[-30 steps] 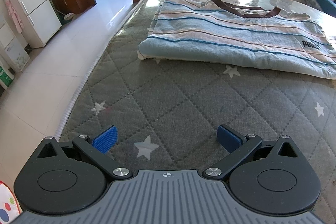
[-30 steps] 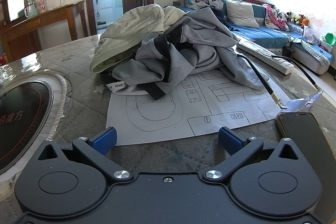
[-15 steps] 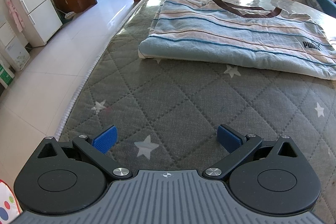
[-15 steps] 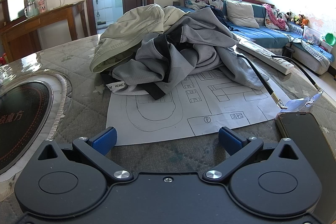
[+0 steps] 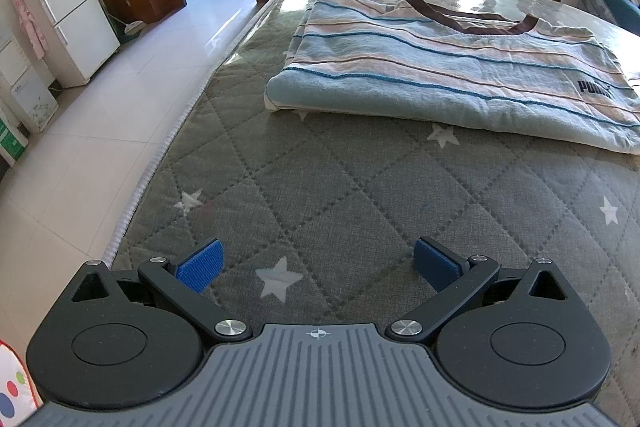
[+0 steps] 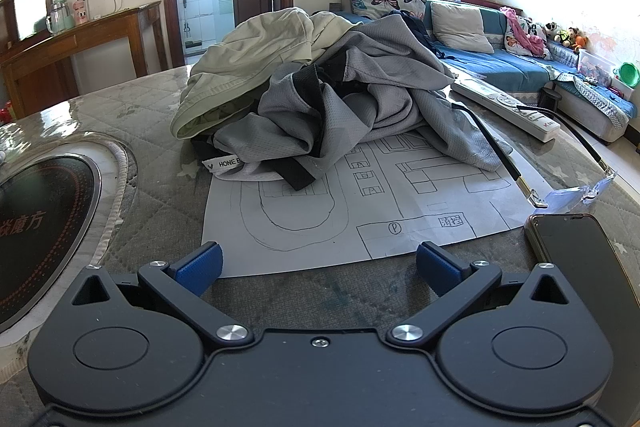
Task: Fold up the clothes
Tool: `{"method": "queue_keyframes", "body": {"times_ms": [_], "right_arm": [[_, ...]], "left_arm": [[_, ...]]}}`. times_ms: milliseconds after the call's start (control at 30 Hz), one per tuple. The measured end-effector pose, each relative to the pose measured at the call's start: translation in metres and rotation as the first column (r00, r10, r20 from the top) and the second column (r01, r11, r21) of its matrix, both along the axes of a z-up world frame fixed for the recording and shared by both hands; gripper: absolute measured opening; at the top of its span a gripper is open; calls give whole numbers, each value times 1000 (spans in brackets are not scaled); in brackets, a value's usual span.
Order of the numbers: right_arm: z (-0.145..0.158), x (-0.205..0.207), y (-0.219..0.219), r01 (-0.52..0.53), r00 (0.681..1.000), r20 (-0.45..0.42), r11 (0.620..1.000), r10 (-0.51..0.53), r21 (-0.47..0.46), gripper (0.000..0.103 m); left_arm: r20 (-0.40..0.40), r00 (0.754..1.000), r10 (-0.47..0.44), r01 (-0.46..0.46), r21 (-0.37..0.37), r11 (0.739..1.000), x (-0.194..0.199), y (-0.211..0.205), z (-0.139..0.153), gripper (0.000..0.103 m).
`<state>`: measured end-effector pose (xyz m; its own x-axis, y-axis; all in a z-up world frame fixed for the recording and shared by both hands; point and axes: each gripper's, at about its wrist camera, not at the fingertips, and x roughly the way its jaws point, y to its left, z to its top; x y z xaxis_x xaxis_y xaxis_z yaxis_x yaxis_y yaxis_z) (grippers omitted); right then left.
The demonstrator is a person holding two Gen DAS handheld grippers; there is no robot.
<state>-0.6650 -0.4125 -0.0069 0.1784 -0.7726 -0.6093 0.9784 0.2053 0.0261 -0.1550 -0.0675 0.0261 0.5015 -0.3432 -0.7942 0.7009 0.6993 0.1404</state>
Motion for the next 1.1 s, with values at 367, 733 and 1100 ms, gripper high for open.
{"method": "queue_keyframes", "body": {"times_ms": [367,733,1100], "right_arm": [[0,0,0,0,1000,0,1000,0,0,103],[0,0,0,0,1000,0,1000,0,0,103],[0,0,0,0,1000,-1,1000,0,0,103]], "left_arm": [[-3,1000,1,-1,-2,1000,0,0,0,103],[-11,1000,5,-5,-4,1000,1,0,0,103],[-7,1000,8,-8,-3,1000,0,0,0,103]]}}
